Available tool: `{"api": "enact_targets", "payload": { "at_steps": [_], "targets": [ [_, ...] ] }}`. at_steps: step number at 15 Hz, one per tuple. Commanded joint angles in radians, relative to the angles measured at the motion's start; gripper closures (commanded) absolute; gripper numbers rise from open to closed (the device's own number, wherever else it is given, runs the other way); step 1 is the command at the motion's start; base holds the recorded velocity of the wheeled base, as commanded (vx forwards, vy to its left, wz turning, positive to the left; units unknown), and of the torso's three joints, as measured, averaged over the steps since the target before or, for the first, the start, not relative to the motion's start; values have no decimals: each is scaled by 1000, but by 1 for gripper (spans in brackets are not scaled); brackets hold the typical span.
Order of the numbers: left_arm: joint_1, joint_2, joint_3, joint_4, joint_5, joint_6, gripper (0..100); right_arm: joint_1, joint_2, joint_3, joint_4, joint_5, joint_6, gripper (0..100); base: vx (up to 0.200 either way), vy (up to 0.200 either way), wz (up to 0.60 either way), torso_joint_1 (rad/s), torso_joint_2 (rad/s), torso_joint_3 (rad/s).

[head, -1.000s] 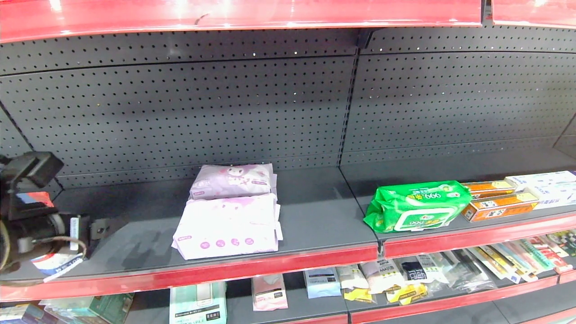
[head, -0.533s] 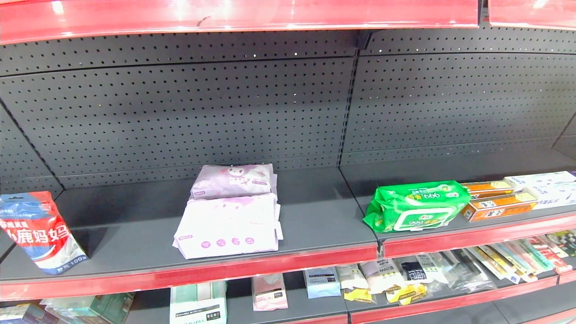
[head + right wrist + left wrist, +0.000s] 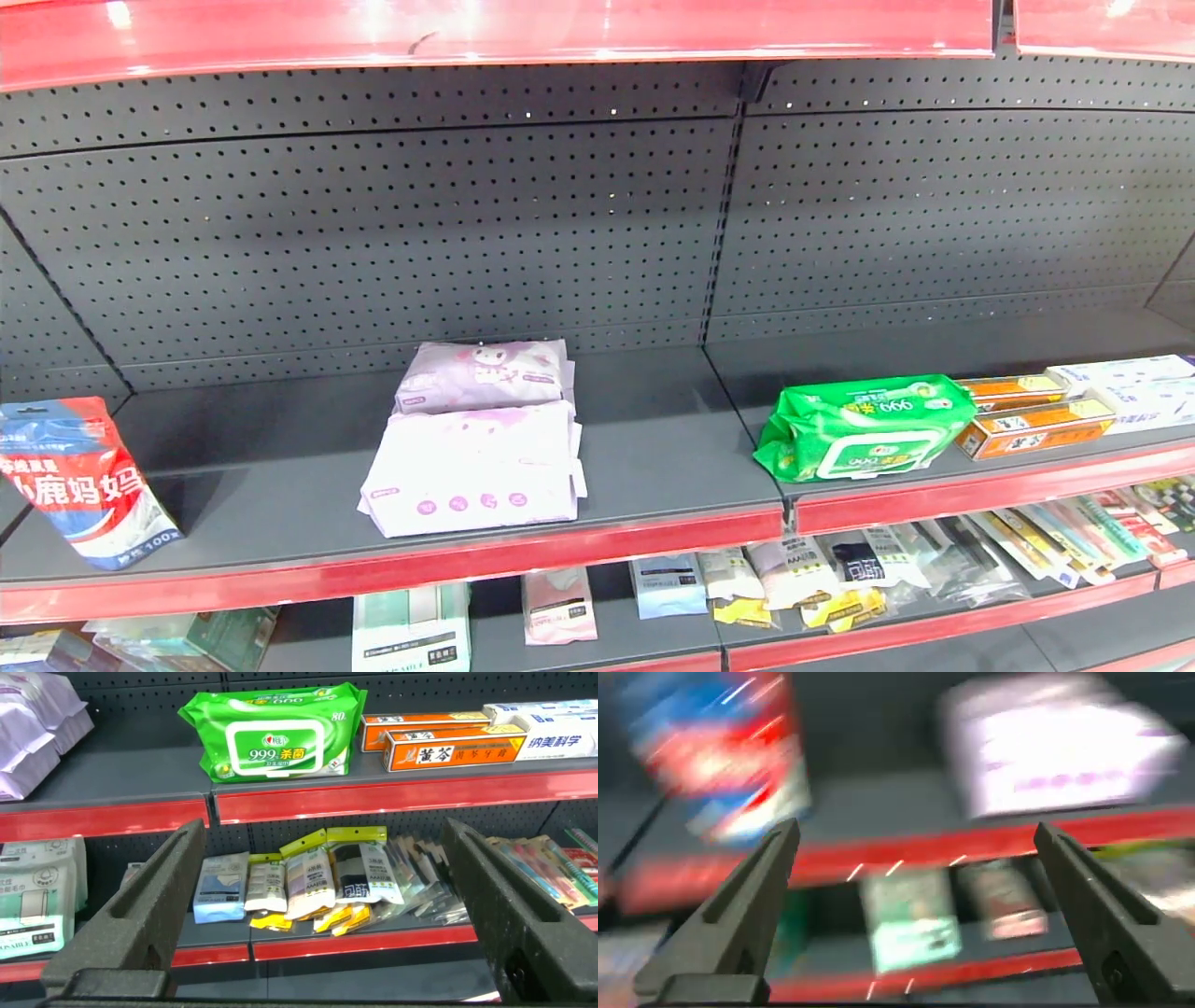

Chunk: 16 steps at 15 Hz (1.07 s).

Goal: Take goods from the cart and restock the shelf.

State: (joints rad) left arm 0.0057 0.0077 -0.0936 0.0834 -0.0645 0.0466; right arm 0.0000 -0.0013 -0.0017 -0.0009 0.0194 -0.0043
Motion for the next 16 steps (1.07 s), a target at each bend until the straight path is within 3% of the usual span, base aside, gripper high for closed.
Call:
{"api": "enact_targets", "payload": {
  "at_steps": [1, 2, 3, 4, 6, 11, 16],
  "targets": [
    [0, -8, 51, -45, -29, -50, 0, 0, 1, 0, -1, 1, 0, 0, 0, 0, 0, 0, 0, 0],
    [0, -8, 58, -56, 37, -68, 0, 0, 1, 0, -1, 1, -2, 0, 0, 0, 0, 0, 0, 0],
    [0, -6, 87, -77, 146, -45, 0, 0, 1, 0, 1, 1, -2, 0, 0, 0, 0, 0, 0, 0],
    [0, -6, 94, -94, 166, -60, 0, 0, 1, 0, -1, 1, 0, 0, 0, 0, 0, 0, 0, 0],
    [0, -6, 94, -88, 146, -39, 0, 0, 1, 0, -1, 1, -2, 0, 0, 0, 0, 0, 0, 0],
    [0, -6, 94, -88, 147, -42, 0, 0, 1, 0, 1, 1, -2, 0, 0, 0, 0, 0, 0, 0],
    [0, -6, 94, -88, 147, -42, 0, 0, 1, 0, -1, 1, -2, 0, 0, 0, 600, 7, 1, 3]
  ]
}}
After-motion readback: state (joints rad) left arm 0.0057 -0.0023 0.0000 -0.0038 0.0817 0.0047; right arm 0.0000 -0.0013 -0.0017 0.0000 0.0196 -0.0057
